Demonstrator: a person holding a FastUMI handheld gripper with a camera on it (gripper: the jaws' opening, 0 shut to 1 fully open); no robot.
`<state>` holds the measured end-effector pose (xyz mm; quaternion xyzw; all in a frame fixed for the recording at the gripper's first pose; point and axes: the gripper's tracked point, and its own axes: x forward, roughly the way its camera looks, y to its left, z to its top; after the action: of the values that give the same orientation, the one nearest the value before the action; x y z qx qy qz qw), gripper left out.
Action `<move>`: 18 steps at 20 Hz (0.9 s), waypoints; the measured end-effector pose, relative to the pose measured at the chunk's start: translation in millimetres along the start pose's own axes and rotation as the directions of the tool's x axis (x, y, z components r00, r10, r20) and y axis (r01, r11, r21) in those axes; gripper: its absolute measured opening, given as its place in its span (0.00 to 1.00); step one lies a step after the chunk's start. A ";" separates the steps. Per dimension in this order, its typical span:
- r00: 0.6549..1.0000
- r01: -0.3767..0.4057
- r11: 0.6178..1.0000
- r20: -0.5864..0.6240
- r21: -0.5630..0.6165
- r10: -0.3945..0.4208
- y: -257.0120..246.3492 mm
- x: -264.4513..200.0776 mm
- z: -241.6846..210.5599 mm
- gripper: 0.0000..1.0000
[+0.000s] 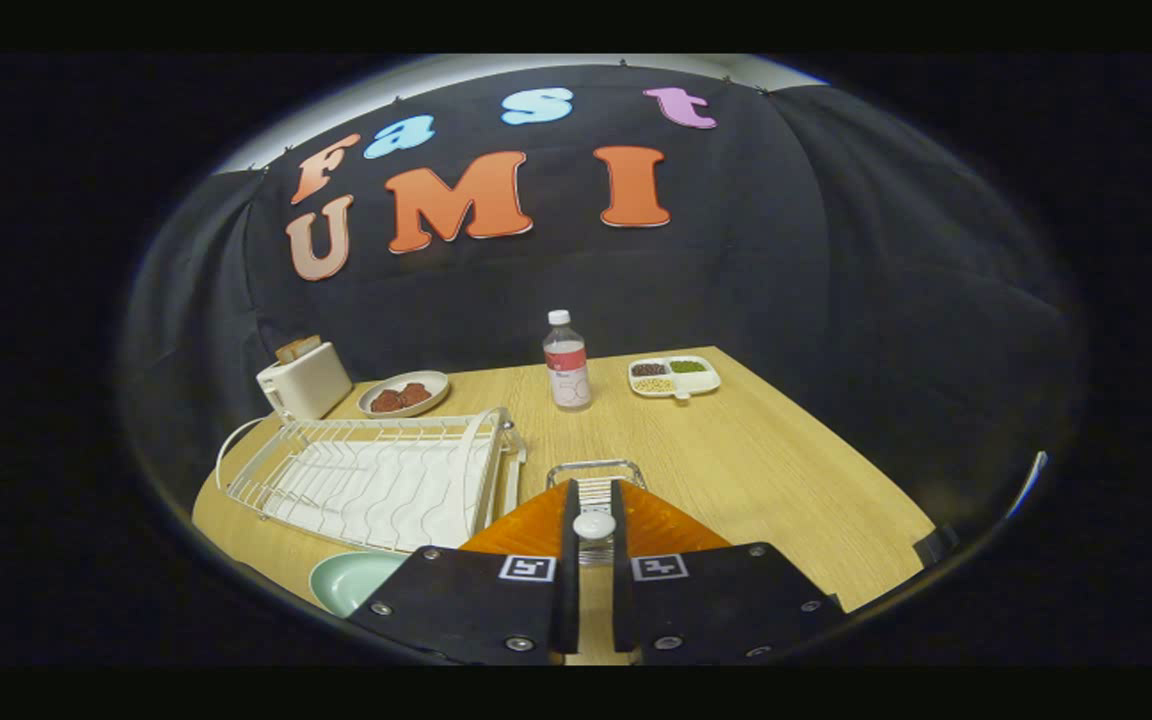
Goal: Take the plate from the dish rack, then take the spoon from the basket and place it into the plate.
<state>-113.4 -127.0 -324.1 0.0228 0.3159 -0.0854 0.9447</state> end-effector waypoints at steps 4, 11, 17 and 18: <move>0.999 -0.024 1.000 0.048 0.015 0.023 1.5 -29.6 31.2 0.13; 0.988 -0.149 0.989 0.054 0.020 0.148 39.2 -77.2 48.4 0.13; 0.961 -0.269 0.961 -0.051 0.059 0.272 87.2 -90.9 0.3 0.13; 0.955 -0.288 0.955 -0.055 0.069 0.292 97.7 -87.6 -4.9 0.13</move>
<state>-168.0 -17.5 -276.5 0.1001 0.3368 0.0452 0.9352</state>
